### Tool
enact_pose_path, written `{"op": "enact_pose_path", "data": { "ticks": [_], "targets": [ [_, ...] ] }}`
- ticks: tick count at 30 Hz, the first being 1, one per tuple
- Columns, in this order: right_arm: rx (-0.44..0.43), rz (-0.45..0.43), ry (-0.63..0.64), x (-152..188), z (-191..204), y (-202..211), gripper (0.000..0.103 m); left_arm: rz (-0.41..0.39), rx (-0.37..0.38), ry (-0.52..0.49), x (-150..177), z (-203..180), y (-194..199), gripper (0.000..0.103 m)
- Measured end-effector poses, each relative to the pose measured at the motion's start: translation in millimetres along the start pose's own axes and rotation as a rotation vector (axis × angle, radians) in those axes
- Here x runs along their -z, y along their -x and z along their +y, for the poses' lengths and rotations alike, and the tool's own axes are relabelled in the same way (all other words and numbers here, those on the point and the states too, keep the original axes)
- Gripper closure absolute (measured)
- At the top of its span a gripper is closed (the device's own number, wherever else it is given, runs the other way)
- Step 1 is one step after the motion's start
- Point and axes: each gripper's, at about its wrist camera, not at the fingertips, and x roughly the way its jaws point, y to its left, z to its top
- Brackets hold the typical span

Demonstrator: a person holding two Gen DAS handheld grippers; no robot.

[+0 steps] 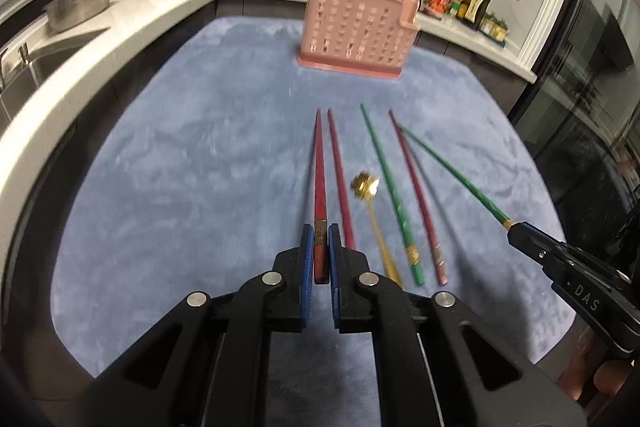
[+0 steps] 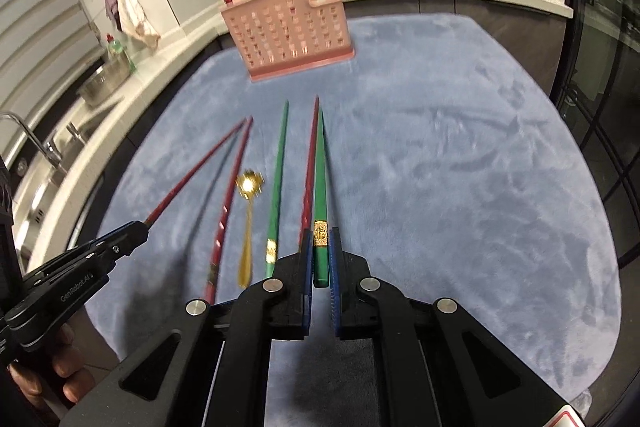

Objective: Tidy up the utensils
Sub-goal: 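Lift and carry the red and green chopsticks over the pink holder with both tools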

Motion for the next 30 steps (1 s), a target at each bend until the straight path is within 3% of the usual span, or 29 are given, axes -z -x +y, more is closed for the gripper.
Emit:
{"op": "enact_pose_path", "data": {
  "ticks": [13, 30],
  "targets": [
    [-0.002, -0.132, -0.026, -59, 2, 42, 0.096, -0.134, 0.012, -0.049, -58, -13, 43, 0.096],
    [-0.032, -0.285, -0.026, -134, 2, 67, 0.096, -0.306, -0.006, -0.062, -153, -23, 62, 0.096]
  ]
}}
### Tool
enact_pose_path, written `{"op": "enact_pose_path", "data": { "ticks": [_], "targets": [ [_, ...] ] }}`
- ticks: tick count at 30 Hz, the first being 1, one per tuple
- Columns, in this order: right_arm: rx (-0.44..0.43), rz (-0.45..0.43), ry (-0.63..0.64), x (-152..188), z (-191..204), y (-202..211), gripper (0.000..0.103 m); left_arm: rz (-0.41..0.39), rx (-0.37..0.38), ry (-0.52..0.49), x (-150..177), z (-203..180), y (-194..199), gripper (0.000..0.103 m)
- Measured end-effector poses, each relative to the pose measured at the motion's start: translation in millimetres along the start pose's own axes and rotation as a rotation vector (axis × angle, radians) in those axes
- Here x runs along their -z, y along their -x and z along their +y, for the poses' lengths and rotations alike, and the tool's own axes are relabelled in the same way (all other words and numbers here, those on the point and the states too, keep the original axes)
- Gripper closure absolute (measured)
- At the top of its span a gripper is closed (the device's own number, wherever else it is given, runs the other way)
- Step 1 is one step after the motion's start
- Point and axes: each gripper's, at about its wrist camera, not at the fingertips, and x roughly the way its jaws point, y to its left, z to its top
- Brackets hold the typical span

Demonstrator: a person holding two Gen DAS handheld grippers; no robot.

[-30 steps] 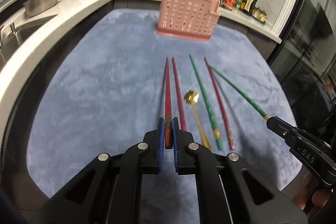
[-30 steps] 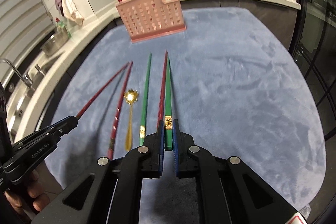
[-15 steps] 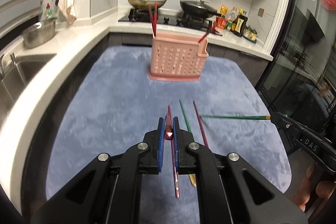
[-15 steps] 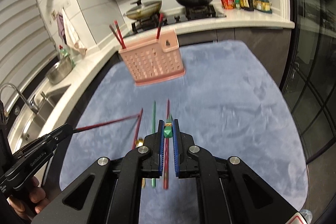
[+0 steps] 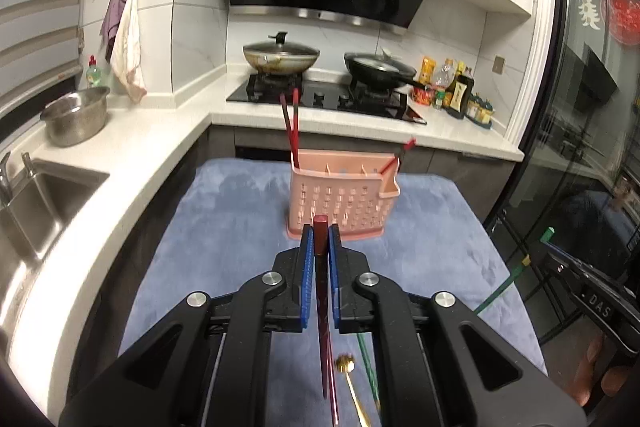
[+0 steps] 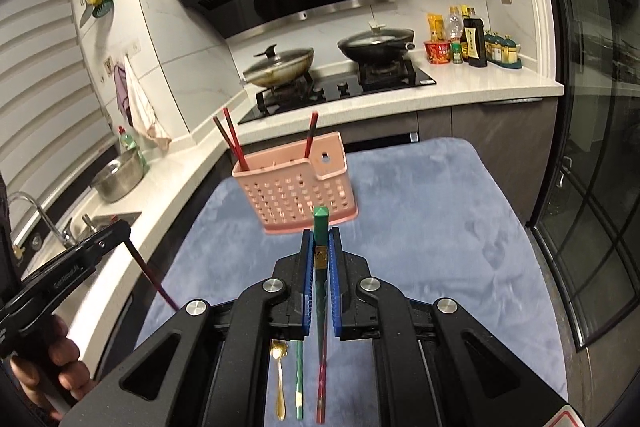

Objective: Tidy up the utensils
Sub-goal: 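Lift and carry the red and green chopsticks over the pink holder with both tools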

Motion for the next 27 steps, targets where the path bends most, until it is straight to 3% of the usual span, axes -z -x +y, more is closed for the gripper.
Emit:
{"op": "enact_pose_path", "data": {
  "ticks": [14, 21, 27],
  "targets": [
    [-0.176, -0.096, -0.089, -109, 0, -28, 0.096, -0.195, 0.005, -0.016, -112, -9, -12, 0.096],
    [-0.171, -0.153, -0.078, -162, 14, -64, 0.096, -0.257, 0.013, -0.030, -154, -11, -38, 0.096],
    [-0.149, -0.159, -0.059, -184, 21, -101, 0.096, -0.299, 0.007, -0.030, -180, -11, -59, 0.096]
  ]
}}
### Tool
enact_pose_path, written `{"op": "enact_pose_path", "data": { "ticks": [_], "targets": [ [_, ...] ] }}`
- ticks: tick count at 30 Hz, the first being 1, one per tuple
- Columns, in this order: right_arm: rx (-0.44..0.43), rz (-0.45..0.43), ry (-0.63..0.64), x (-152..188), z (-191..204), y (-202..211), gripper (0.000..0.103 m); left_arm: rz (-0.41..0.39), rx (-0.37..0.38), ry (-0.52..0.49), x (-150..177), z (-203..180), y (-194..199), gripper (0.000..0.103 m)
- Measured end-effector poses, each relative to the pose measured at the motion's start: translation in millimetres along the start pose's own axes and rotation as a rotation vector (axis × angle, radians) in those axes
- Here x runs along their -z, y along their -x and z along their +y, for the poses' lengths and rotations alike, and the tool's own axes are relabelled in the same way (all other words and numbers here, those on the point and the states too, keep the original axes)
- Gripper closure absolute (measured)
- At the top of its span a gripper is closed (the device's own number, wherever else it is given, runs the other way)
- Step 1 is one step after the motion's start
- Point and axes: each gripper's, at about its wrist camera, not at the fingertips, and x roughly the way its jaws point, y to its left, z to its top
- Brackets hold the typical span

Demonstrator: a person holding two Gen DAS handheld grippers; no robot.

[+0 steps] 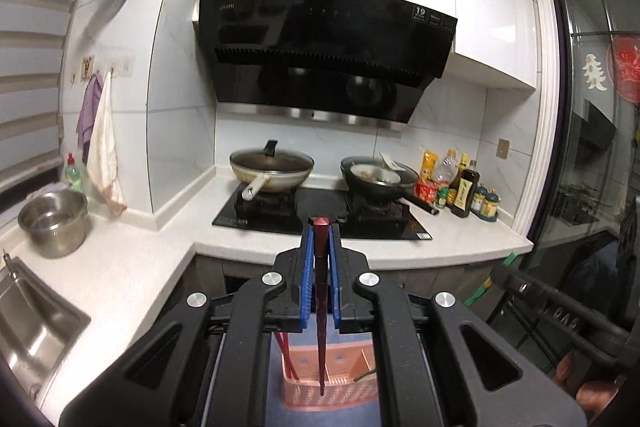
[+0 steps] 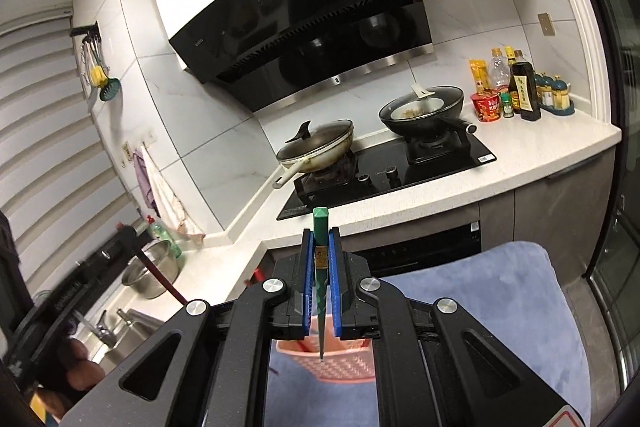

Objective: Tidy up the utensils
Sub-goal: 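Lift and carry the red and green chopsticks over the pink holder with both tools, then open both tools to drop the chopsticks into the pink holder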

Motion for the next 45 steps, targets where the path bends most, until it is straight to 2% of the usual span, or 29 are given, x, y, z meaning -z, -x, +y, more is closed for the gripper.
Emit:
{"op": "enact_pose_path", "data": {
  "ticks": [6, 14, 21, 27, 32, 33, 36, 38, 45],
  "targets": [
    [0.021, 0.020, 0.000, 6, -7, -35, 0.096, -0.018, -0.005, 0.006, -1, 6, -27, 0.096],
    [0.048, 0.080, -0.007, 20, -18, -65, 0.096, 0.047, -0.024, 0.031, 26, 18, -61, 0.096],
    [0.066, 0.116, -0.002, 33, -21, -77, 0.096, 0.108, -0.034, 0.043, 47, 23, -77, 0.096],
    [0.071, 0.133, 0.005, 39, -23, -81, 0.096, 0.136, -0.032, 0.062, 53, 26, -83, 0.096],
    [0.075, 0.141, 0.012, 41, -23, -81, 0.094, 0.140, -0.050, 0.040, 57, 24, -82, 0.096],
    [0.076, 0.140, 0.011, 41, -23, -81, 0.093, 0.145, -0.051, 0.039, 58, 24, -83, 0.094],
    [0.078, 0.133, 0.013, 41, -23, -79, 0.092, 0.148, -0.060, 0.047, 59, 24, -81, 0.075],
    [0.081, 0.129, 0.024, 41, -21, -75, 0.092, 0.141, -0.062, 0.050, 59, 25, -78, 0.071],
    [0.072, 0.126, 0.049, 42, -14, -60, 0.090, 0.146, -0.067, 0.047, 60, 25, -64, 0.070]
  ]
}}
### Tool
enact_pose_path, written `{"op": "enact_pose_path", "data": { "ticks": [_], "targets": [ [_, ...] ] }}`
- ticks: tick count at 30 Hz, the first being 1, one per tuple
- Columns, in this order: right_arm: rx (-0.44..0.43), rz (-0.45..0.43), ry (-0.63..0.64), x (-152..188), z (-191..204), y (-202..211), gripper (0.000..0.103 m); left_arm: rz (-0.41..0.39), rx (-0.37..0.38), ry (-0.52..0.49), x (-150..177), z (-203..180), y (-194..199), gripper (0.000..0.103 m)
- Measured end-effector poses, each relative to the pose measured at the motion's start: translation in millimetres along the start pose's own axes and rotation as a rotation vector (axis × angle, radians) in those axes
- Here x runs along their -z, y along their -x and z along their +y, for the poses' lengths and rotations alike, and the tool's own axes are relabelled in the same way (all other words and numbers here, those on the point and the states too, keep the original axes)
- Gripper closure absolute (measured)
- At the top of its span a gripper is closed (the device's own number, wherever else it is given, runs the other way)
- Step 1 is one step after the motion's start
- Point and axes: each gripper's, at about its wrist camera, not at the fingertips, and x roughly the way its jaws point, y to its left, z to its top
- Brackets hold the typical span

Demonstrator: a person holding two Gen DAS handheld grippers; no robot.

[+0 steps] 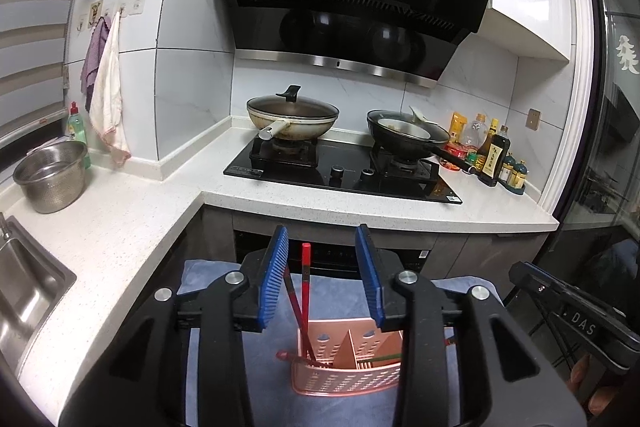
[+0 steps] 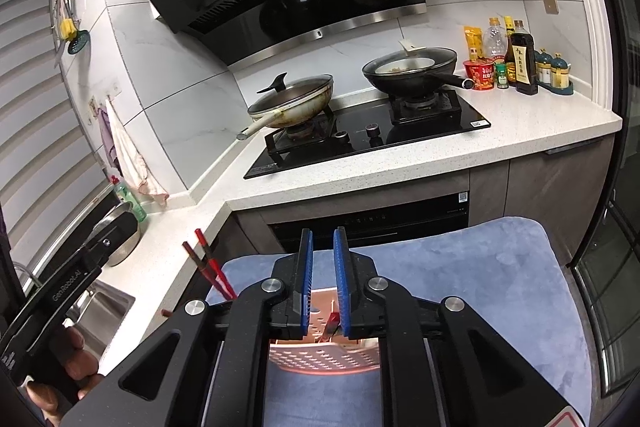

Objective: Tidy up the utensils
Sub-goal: 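Open both tools to drop the chopsticks into the pink holder, then move both open tools back down to the remaining utensils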

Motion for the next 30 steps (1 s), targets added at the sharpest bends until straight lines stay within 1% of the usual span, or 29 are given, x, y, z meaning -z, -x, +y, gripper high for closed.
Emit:
{"op": "enact_pose_path", "data": {
  "ticks": [7, 9, 10, 13, 16, 20, 26, 27, 28, 30],
  "targets": [
    [-0.002, 0.008, 0.054, 19, 10, 29, 0.089, 0.008, -0.016, -0.029, 12, -3, 26, 0.069],
    [-0.001, 0.018, 0.068, 30, 13, 39, 0.086, 0.022, -0.018, -0.031, 18, -3, 35, 0.069],
    [-0.001, 0.023, 0.077, 36, 14, 44, 0.081, 0.027, -0.016, -0.033, 22, -3, 39, 0.069],
    [0.015, 0.036, 0.125, 55, 20, 60, 0.080, 0.043, -0.023, -0.045, 36, -3, 53, 0.069],
    [0.023, 0.053, 0.157, 76, 24, 76, 0.080, 0.069, -0.019, -0.044, 54, -2, 67, 0.069],
    [0.035, 0.084, 0.180, 107, 27, 92, 0.080, 0.107, -0.036, -0.048, 83, 2, 84, 0.069],
    [0.052, 0.168, 0.141, 163, 16, 109, 0.080, 0.201, -0.037, -0.019, 135, 13, 102, 0.069],
    [0.069, 0.181, 0.131, 175, 11, 111, 0.080, 0.218, -0.039, -0.007, 147, 16, 105, 0.067],
    [0.093, 0.191, 0.129, 187, 7, 114, 0.080, 0.227, -0.048, -0.003, 157, 18, 109, 0.063],
    [0.134, 0.216, 0.127, 208, -1, 117, 0.080, 0.250, -0.064, -0.004, 178, 20, 114, 0.059]
  ]
}}
